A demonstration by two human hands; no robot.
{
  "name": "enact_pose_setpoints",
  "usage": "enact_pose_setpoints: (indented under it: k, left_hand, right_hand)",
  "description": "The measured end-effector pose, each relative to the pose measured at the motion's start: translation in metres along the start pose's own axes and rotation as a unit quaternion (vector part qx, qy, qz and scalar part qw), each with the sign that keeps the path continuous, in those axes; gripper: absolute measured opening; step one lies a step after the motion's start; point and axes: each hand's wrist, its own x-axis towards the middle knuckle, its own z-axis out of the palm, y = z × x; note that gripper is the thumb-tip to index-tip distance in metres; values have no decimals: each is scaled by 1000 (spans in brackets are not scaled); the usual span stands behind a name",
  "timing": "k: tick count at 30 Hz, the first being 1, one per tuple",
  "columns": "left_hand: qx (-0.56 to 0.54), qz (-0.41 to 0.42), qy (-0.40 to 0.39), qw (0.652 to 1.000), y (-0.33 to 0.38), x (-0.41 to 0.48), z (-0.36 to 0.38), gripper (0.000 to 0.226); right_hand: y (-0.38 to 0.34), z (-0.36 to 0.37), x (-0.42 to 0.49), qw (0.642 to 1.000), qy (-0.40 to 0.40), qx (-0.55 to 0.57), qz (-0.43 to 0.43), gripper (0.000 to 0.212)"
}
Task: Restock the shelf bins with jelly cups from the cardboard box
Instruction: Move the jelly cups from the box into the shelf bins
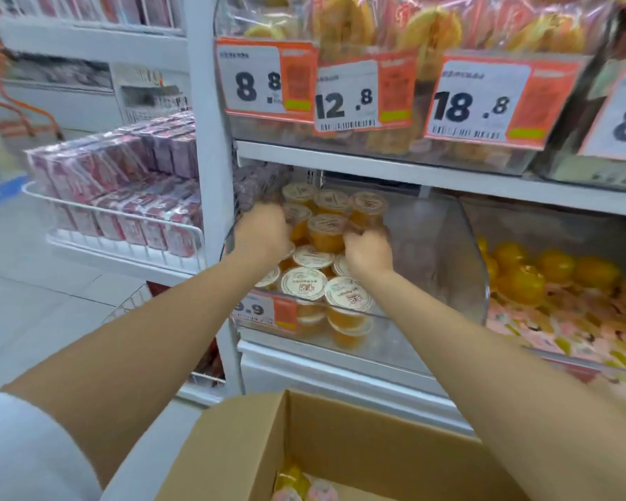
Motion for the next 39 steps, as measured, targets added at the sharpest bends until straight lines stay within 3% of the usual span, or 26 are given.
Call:
enact_pose_setpoints:
  k: [2,4,9,13,15,17,19,21,25,32,35,39]
  left_hand:
    - [-38,56,27,997,-10,1,10,27]
    - [-65,101,21,993,-18,2,16,31]
    - [-38,42,-49,997,-10,1,13,52]
    - [-42,45,-150,987,-7,0,9,71]
    - [-62,24,-117,991,-5,-8,5,72]
    - [-49,11,-22,998,1,-22,1,56]
    - [-98,2,19,995,15,-44,-7,29]
    - [-180,-8,-7,984,33,-73,-15,8]
    - [-239,-7,-69,969,61,-138,-14,1]
    - [-188,-37,-256,948,62,-239,66,11]
    - [-174,-63,-326,927,64,-272,114,15]
    - [-166,-105,-412,890,69,-310,179,17]
  right_hand:
    - [6,0,-1,997,40,41,-48,41]
    - [6,1,-1,996,21,33,-76,43]
    - [-6,10,5,997,34,61,-37,7]
    - [-4,7,0,999,-2,26,-40,27]
    - [-1,-1,-12,998,-6,11,-58,31]
    - [3,-15,-27,995,18,-19,-92,26]
    - [7,-33,-48,989,33,-60,-129,19]
    - [13,-50,-72,983,42,-74,-160,14]
    - [40,-80,-128,980,70,-66,-177,11]
    - [182,-112,-216,976,-153,-151,37,15]
    - [251,-124,-238,956,-195,-150,163,21]
    - [337,-120,-258,903,-246,-184,300,15]
